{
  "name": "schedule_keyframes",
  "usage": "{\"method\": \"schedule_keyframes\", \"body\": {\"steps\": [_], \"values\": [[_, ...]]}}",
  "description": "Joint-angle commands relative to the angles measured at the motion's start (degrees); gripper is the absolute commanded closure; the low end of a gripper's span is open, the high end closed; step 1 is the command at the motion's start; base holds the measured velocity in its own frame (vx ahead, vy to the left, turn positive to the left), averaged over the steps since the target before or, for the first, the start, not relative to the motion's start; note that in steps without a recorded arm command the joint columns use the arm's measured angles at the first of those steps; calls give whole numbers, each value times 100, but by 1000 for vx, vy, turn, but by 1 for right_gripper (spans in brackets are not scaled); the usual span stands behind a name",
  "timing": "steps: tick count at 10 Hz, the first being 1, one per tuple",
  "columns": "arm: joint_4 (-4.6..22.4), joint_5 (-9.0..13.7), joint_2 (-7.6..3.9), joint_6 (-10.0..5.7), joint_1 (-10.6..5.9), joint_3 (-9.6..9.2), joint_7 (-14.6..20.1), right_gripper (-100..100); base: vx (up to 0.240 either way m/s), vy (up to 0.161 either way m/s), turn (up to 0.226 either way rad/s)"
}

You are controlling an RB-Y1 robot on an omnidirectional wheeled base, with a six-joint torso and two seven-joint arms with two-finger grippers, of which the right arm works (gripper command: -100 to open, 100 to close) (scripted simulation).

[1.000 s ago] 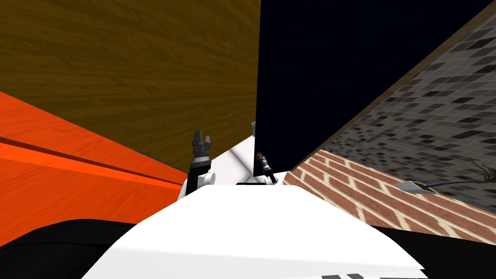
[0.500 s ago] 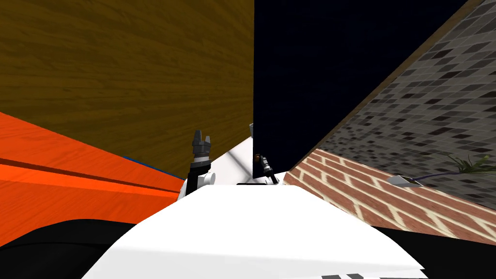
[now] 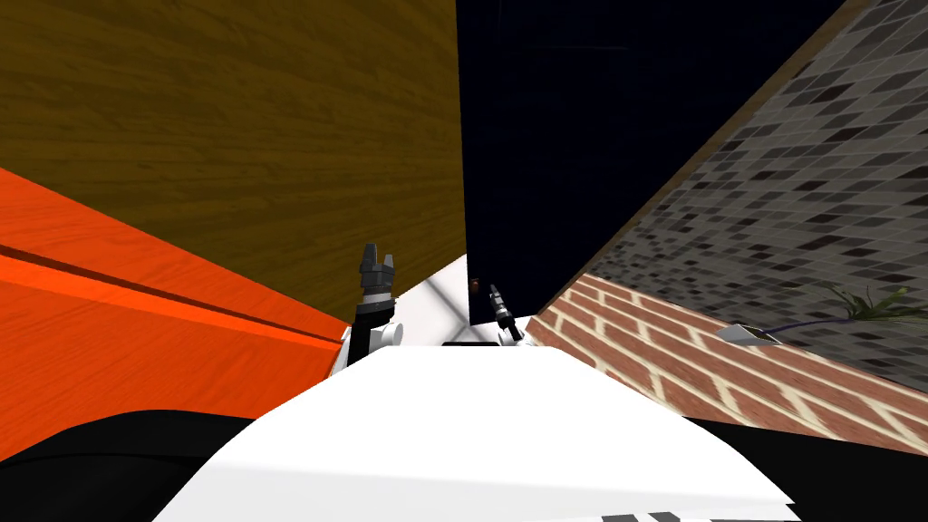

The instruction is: Push the door open

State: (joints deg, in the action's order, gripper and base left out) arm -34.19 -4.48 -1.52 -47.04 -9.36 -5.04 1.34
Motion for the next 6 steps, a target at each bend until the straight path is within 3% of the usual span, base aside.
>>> {"method": "schedule_keyframes", "body": {"steps": [1,3,6], "values": [[35,159,-12,0,-44,-46,-88,-100,-148,-74,27],[175,397,24,-26,-165,-99,-216,-100,-129,-52,29],[388,757,181,-65,-348,-178,-409,-100,-145,-14,30]]}}
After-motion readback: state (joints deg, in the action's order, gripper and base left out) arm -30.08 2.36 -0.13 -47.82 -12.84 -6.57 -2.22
